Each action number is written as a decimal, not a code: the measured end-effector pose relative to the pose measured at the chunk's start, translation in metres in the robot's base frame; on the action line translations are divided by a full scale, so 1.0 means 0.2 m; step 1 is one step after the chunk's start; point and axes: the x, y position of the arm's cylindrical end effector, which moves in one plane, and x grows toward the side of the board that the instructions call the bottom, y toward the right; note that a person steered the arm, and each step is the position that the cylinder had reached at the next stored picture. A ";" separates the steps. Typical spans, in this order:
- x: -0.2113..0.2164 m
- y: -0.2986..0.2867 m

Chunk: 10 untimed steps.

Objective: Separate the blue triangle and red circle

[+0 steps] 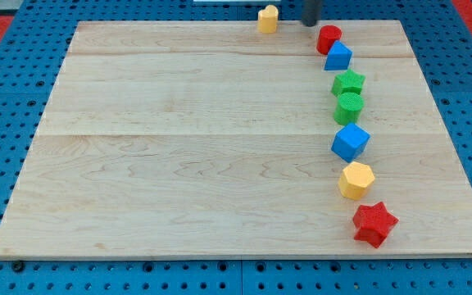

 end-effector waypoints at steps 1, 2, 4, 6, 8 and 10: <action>0.01 -0.61; 0.04 -1.07; 0.07 -0.93; 0.06 -0.15; 0.06 0.03; 0.06 0.04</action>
